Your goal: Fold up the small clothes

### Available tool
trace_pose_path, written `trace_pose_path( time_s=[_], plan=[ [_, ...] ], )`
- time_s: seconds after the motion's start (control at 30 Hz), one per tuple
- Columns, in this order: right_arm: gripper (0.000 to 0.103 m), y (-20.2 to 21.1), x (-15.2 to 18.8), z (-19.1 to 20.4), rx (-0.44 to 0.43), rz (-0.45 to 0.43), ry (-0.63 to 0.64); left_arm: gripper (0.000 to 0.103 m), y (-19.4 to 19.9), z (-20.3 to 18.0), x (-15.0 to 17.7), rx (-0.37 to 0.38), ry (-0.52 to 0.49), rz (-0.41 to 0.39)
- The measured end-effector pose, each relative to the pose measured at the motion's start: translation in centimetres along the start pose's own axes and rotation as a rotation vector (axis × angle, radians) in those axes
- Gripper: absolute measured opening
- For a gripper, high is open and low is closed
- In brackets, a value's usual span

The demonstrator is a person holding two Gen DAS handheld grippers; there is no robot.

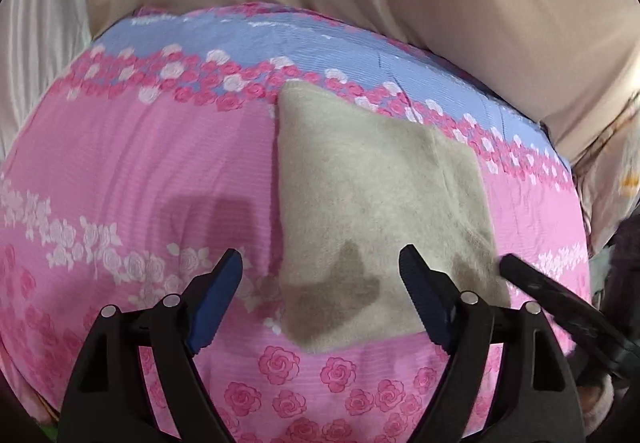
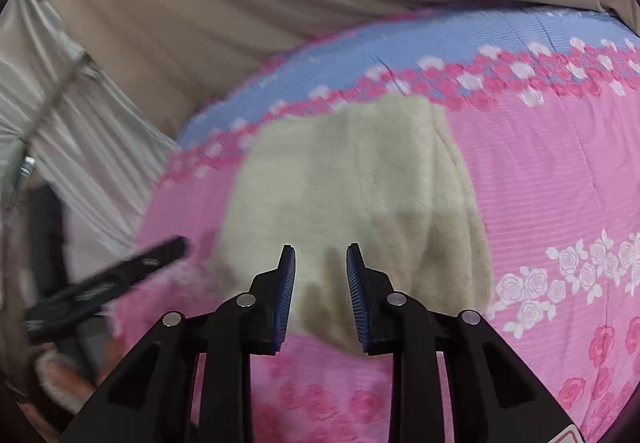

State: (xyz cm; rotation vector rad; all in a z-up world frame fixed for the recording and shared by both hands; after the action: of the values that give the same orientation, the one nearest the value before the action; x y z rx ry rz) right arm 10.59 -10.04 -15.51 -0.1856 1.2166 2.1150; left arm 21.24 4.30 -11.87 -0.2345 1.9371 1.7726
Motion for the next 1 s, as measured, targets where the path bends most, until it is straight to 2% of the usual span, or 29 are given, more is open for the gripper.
trace_pose_path(
  time_s=[0.03, 0.07, 0.17, 0.23, 0.3, 0.37, 0.4, 0.43, 0.5, 0.53, 0.6, 0.63, 0.67, 0.73, 0.77, 0.8, 0.83, 0.87, 0.9, 0.93, 1.0],
  plan=[
    [0.009, -0.9, 0.4, -2.1, 0.051, 0.022, -0.024, 0.078, 0.2, -0.4, 0.1, -0.001, -0.011, -0.002],
    [0.0, -1.2, 0.9, -4.1, 0.093, 0.044, -0.051, 0.078, 0.1, -0.4, 0.4, -0.003, -0.018, 0.0],
    [0.0, 0.1, 0.8, -3.5, 0.06, 0.003, -0.09, 0.078, 0.0, 0.0, 1.1, -0.013, -0.031, 0.01],
    [0.011, 1.1, 0.4, -1.7, 0.074, -0.022, -0.032, 0.079, -0.1, 0.3, 1.5, -0.026, -0.036, 0.014],
    [0.014, 1.4, -0.2, -0.4, 0.093, -0.032, 0.019, 0.079, -0.4, 0.7, 1.9, -0.037, -0.034, 0.025],
    [0.034, 1.6, -0.9, -0.4, 0.106, -0.049, 0.022, 0.079, -0.8, 1.2, 2.2, -0.052, -0.032, 0.043],
    [0.052, 1.7, -1.2, -0.8, 0.123, -0.058, 0.021, 0.079, -0.8, 1.3, 2.2, -0.053, -0.031, 0.045],
    [0.058, 1.5, -1.7, -1.5, 0.143, -0.059, 0.018, 0.079, -0.8, 1.4, 2.3, -0.056, -0.029, 0.045],
    [0.061, 1.3, -2.4, -2.7, 0.16, -0.042, 0.004, 0.089, -0.9, 1.7, 2.1, -0.062, -0.022, 0.04],
    [0.066, 0.9, -2.9, -3.7, 0.173, -0.029, -0.012, 0.089, -1.0, 1.8, 2.0, -0.056, -0.013, 0.04],
    [0.071, 0.0, -3.6, -5.2, 0.168, -0.023, -0.041, 0.097, -2.1, 1.7, 1.9, -0.003, 0.022, 0.071],
    [0.071, -0.6, -3.9, -6.1, 0.164, -0.016, -0.06, 0.097, -3.0, 1.7, 1.8, 0.029, 0.049, 0.096],
    [0.072, -1.3, -4.0, -7.0, 0.147, -0.003, -0.09, 0.097, -4.6, 1.8, 1.6, 0.068, 0.107, 0.142],
    [0.074, -3.4, -3.6, -8.4, 0.056, 0.024, -0.182, 0.097, -6.8, 1.7, 1.4, 0.129, 0.177, 0.207],
    [0.074, -4.3, -3.3, -8.6, -0.01, 0.033, -0.229, 0.096, -8.3, 1.6, 1.5, 0.146, 0.203, 0.253],
    [0.066, -5.1, -2.8, -8.7, -0.073, 0.041, -0.279, 0.091, -9.5, 1.1, 1.6, 0.177, 0.211, 0.284],
    [0.055, -5.3, -2.7, -8.5, -0.101, 0.033, -0.301, 0.082, -10.2, 0.5, 1.7, 0.213, 0.208, 0.304],
    [0.049, -4.9, -2.9, -8.0, -0.101, 0.017, -0.297, 0.057, -10.6, -0.4, 1.6, 0.279, 0.202, 0.327],
    [0.038, -4.1, -3.2, -7.0, -0.111, 0.003, -0.29, 0.05, -10.2, -0.6, 1.2, 0.296, 0.204, 0.338],
    [0.031, -2.9, -3.6, -5.7, -0.15, -0.019, -0.285, 0.045, -9.2, -0.4, 0.6, 0.301, 0.197, 0.332],
    [0.026, -0.2, -4.4, -3.1, -0.201, -0.059, -0.247, 0.04, -6.8, -0.1, -0.5, 0.338, 0.181, 0.314]
  ],
)
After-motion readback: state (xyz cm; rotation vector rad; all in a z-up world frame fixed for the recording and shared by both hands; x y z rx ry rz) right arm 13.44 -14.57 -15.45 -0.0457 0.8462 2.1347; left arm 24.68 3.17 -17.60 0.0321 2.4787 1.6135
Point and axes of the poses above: each gripper's, at about its wrist camera, not at the fingertips, and y roughly against the way its jaws point, z to its left, x to its underside, the point moved 9 cm from there along -y, roughly the way its jaws point, and after that the axes turned 14 degrees about -x, right-handed, at the moved point
